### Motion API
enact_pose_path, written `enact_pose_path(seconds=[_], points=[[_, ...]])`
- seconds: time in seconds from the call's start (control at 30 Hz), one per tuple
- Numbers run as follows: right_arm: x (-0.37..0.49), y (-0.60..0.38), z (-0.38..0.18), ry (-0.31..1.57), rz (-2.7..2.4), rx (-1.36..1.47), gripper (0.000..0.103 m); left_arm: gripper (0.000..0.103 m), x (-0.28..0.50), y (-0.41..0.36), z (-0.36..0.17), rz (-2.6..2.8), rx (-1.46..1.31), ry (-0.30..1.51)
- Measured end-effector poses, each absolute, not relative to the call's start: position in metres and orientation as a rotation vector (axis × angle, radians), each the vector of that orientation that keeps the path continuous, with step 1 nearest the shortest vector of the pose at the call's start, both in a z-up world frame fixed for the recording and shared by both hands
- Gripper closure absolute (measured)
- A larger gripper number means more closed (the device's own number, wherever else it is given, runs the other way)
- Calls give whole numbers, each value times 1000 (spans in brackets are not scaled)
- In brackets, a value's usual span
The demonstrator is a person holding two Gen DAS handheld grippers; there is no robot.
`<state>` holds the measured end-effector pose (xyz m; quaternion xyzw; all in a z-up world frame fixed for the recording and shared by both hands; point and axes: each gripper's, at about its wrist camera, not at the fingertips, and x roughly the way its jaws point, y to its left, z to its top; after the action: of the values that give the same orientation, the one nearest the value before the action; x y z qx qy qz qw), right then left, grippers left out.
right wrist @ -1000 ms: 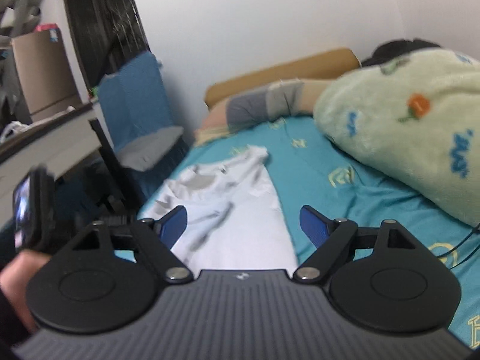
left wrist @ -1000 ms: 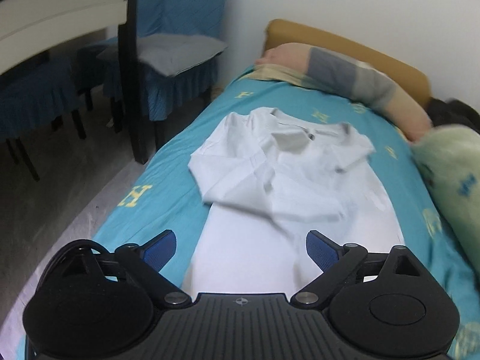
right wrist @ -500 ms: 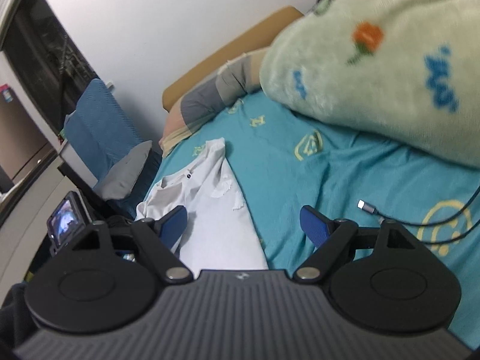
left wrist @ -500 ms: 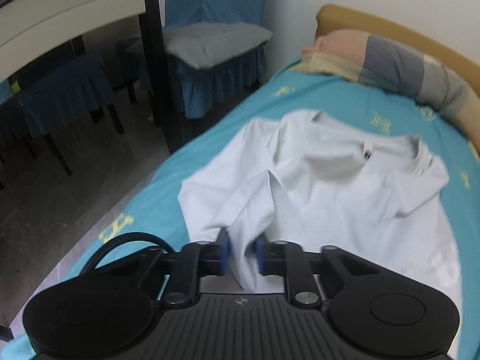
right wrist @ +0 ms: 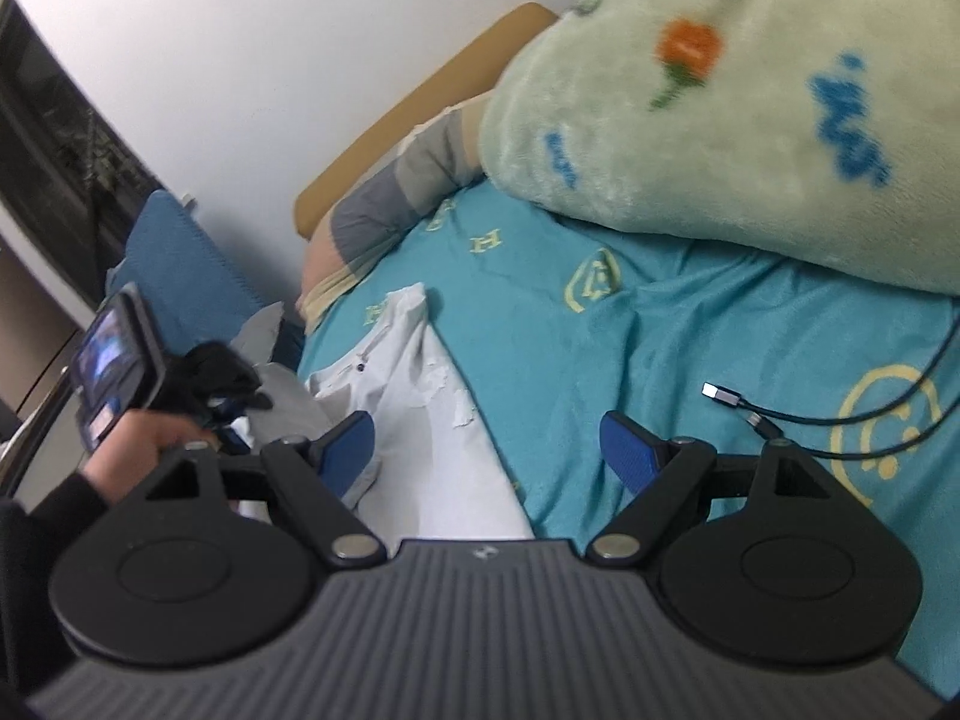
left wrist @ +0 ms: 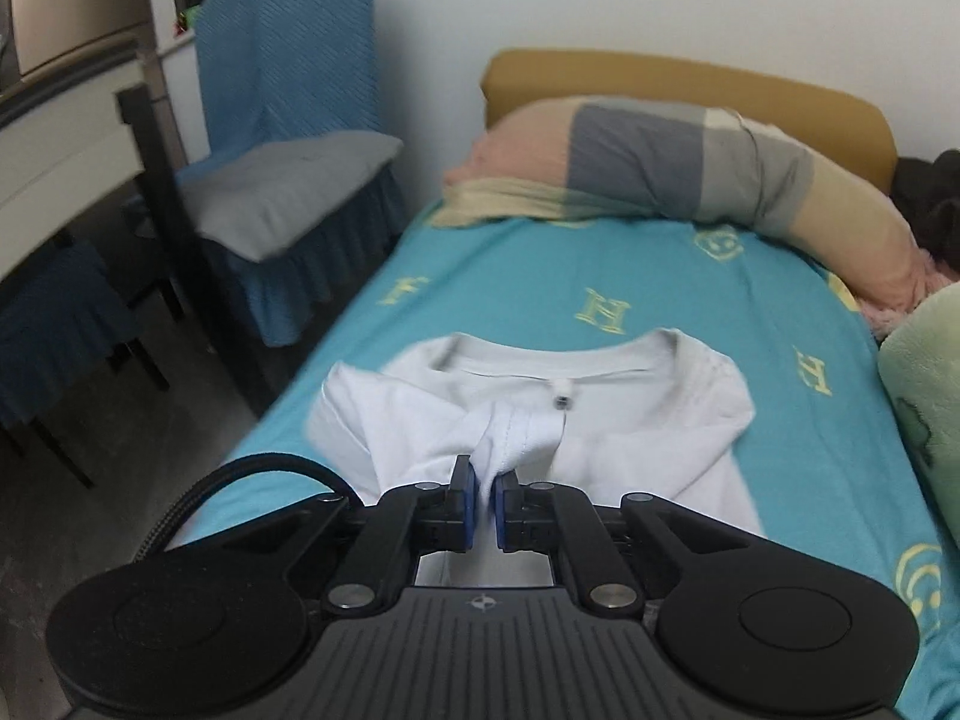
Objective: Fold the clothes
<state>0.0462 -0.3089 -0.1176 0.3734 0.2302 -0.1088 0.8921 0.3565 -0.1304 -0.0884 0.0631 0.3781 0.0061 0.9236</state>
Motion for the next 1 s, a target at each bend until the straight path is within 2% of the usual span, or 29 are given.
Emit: enact_pose_path(seconds=[0.03,0.1,0.2,0.23,0.27,0.37,0.6,0.83,1.0], points=[[46,-309,-120,480,-228,775,19,94,361,-139,-96,7,156,779],[47,-308,-124,482,-230,769,19,85,364,-147,-108,-2,188,795],[53,-305,-135,485,-215,742,19,64,356,-141,-115,-16,151,828],[57,-305,-139,487,-201,736,19,52,350,-137,-115,-22,140,847],[60,-304,-142,490,-184,730,19,44,340,-132,-112,-28,131,873],[69,-302,-150,468,-116,712,19,37,306,-112,-98,-64,121,929],[60,-315,-147,420,-62,537,18,33,205,-45,-71,-114,78,968],[32,-304,-111,401,-85,491,19,33,91,54,-79,-180,-63,1146],[-5,-283,-85,496,-149,376,19,41,36,102,-97,-232,-125,1308]])
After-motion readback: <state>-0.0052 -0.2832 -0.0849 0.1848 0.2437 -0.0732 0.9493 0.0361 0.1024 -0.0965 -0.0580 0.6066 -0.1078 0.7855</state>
